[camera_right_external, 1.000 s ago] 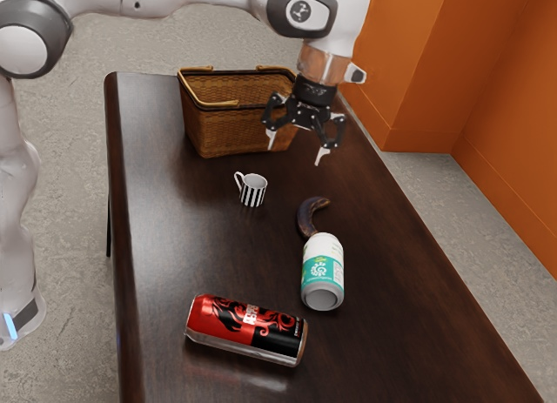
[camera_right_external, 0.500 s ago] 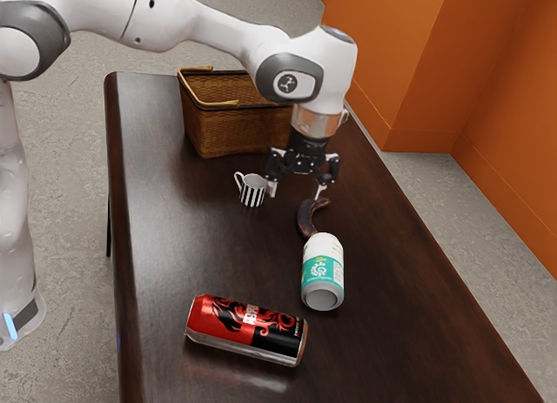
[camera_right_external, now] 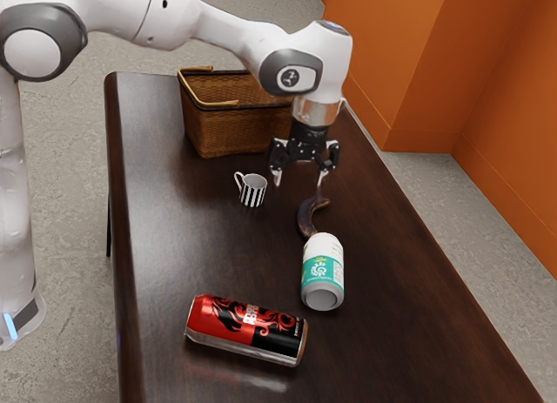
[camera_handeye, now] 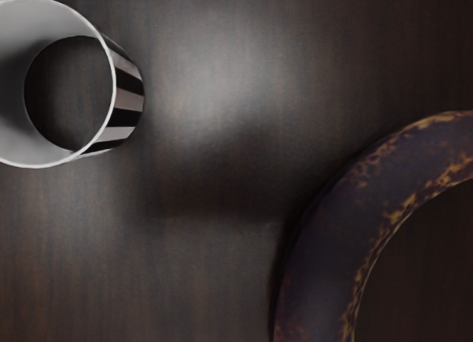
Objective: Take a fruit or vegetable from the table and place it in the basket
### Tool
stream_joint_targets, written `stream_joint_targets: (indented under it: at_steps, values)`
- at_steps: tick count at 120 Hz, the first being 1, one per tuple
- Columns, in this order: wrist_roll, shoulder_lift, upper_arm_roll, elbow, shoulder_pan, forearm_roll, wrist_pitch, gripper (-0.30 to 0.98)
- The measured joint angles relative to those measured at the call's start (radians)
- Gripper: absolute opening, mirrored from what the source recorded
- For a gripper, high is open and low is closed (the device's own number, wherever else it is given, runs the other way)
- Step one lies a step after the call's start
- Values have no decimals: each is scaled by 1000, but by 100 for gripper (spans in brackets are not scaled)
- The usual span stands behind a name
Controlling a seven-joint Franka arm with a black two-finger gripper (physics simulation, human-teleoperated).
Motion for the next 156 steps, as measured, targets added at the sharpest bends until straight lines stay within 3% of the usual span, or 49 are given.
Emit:
stream_joint_targets:
  at_steps: [10, 30, 62, 156]
  values:
    - [25, 18, -1, 20, 30, 7, 2, 67]
    - [153, 36, -10, 47, 55, 82, 4, 68]
    - [326, 80, -16, 69, -57, 108, 16, 69]
    - [540, 125, 15, -25, -47, 16, 168, 69]
